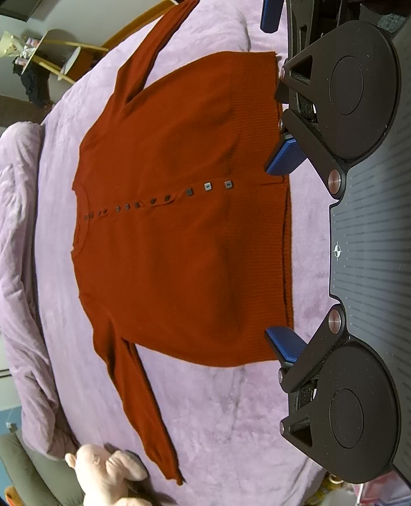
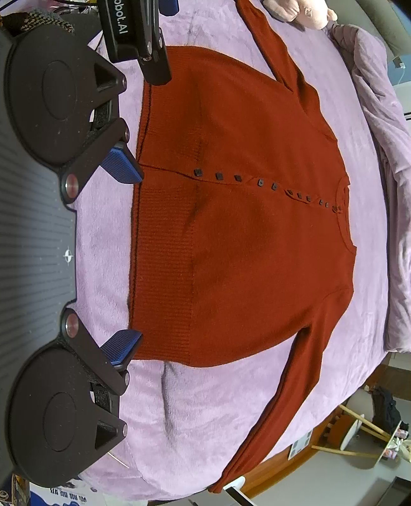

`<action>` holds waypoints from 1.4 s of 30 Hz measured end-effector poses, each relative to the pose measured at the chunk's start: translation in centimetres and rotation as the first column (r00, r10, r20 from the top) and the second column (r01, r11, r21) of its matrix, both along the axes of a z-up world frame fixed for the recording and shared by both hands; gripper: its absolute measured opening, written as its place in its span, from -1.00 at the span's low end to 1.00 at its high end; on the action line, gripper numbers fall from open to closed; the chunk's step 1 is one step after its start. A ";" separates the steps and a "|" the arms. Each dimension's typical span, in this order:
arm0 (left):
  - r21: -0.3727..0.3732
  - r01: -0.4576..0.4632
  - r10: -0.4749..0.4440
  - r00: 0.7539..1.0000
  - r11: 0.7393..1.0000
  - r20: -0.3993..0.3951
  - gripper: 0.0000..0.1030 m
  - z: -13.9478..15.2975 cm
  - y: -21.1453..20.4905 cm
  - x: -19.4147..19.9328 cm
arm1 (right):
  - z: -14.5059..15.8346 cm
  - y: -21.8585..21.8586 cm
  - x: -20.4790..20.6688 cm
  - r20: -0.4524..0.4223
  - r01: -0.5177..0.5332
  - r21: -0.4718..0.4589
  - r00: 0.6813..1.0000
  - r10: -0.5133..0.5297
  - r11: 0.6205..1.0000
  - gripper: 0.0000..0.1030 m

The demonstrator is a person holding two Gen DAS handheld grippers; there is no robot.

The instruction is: Fold small clothes

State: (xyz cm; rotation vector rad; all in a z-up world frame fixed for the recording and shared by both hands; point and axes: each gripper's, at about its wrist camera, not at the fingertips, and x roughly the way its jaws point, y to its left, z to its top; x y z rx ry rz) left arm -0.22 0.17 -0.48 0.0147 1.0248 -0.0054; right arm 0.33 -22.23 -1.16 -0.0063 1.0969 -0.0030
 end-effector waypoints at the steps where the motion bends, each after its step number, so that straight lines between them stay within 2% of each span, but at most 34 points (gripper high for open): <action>1: -0.002 -0.001 0.001 1.000 1.000 -0.001 1.00 0.1 0.0 0.0 | 0.0 0.0 0.0 0.000 0.000 0.000 1.000 0.000 1.000 0.92; 42: -0.002 -0.008 0.008 1.000 1.000 -0.013 1.00 0.3 0.1 0.4 | 0.1 -0.5 0.2 -0.005 0.014 0.010 1.000 -0.014 1.000 0.92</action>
